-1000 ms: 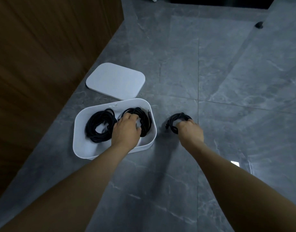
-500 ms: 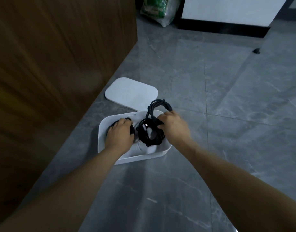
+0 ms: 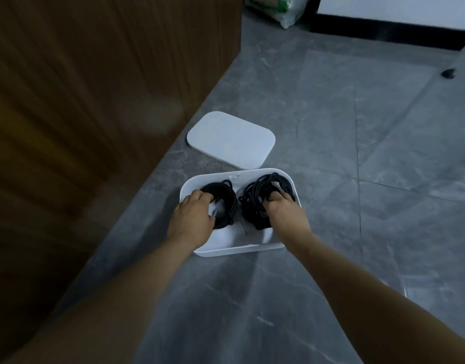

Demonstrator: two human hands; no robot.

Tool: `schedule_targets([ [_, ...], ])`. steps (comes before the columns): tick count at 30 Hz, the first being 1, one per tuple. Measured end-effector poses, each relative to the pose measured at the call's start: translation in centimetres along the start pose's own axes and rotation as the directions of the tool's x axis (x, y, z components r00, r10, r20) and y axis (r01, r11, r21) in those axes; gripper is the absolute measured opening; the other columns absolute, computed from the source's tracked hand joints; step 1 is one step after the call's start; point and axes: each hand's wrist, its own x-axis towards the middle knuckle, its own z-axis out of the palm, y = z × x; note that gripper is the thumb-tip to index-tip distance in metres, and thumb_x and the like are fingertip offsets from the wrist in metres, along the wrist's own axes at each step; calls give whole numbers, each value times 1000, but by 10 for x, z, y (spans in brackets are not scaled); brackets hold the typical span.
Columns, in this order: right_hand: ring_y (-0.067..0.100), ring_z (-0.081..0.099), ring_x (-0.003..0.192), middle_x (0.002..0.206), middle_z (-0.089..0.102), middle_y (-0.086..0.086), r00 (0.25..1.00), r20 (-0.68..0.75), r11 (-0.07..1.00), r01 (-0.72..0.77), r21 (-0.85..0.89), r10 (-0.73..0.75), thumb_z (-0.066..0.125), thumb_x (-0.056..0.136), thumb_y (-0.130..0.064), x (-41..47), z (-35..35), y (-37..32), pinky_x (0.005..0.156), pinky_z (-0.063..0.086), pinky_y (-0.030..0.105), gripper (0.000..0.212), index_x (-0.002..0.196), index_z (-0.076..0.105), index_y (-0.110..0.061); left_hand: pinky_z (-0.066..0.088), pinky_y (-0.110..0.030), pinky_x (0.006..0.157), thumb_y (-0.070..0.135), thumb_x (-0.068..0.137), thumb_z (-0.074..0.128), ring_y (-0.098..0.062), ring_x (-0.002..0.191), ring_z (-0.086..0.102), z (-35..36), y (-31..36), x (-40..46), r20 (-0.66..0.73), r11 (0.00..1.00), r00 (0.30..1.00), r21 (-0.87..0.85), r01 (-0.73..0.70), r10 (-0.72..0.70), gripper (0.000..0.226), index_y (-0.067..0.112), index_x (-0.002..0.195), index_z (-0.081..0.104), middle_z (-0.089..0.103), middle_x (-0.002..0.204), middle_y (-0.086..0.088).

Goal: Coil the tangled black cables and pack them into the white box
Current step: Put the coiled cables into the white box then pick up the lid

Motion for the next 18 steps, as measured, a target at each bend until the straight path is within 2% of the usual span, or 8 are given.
schedule_targets([
  [2, 29, 43, 118, 120, 51, 10, 1000, 9, 999, 4, 40, -4, 38, 98, -13, 6, 2, 3, 87, 43, 35, 29, 121, 55, -7, 33, -33, 104, 22, 93, 52, -22, 128, 40, 2, -2, 2, 9, 1000, 1000, -4, -2, 2, 47, 17, 138, 41, 40, 140, -2],
  [5, 29, 47, 113, 117, 54, 11, 999, 28, 997, 44, 58, -46, 45, 93, -7, 10, 5, 7, 83, 42, 33, 26, 115, 60, -5, 33, -33, 104, 22, 93, 52, -22, 129, 39, 5, -2, 5, 9, 1000, 1000, -10, -12, 12, 46, 17, 138, 41, 40, 141, -3],
  [10, 31, 50, 114, 119, 52, 12, 989, 112, 994, 92, 58, -98, 45, 91, -2, 9, 5, 11, 87, 43, 34, 33, 121, 58, -7, 32, -32, 105, 21, 94, 51, -22, 129, 39, 8, 8, 5, 10, 999, 999, -16, -35, 35, 41, 16, 134, 44, 41, 140, -2],
  [13, 32, 54, 109, 117, 53, 13, 985, 135, 989, 89, 116, -104, 44, 92, -5, 7, 4, 12, 88, 46, 33, 31, 117, 62, -7, 32, -32, 105, 19, 94, 50, -23, 128, 40, 7, 15, 5, 11, 998, 998, -29, -60, 60, 43, 17, 136, 43, 41, 140, -2],
  [15, 32, 56, 107, 116, 54, 12, 989, 104, 980, 86, 180, -106, 45, 91, -4, 4, 2, 11, 87, 48, 37, 30, 116, 63, -7, 35, -33, 104, 18, 93, 50, -24, 126, 42, 4, 18, 8, 5, 996, 998, -52, -67, 67, 43, 17, 136, 43, 43, 138, -3],
  [18, 31, 55, 107, 118, 57, 11, 999, -36, 956, 43, 291, -34, 48, 89, -4, 5, -12, 8, 85, 49, 43, 30, 115, 62, -7, 40, -37, 99, 18, 93, 50, -26, 122, 46, -2, 23, 20, 2, 993, 998, -94, -64, 65, 40, 16, 133, 45, 43, 137, -4],
])
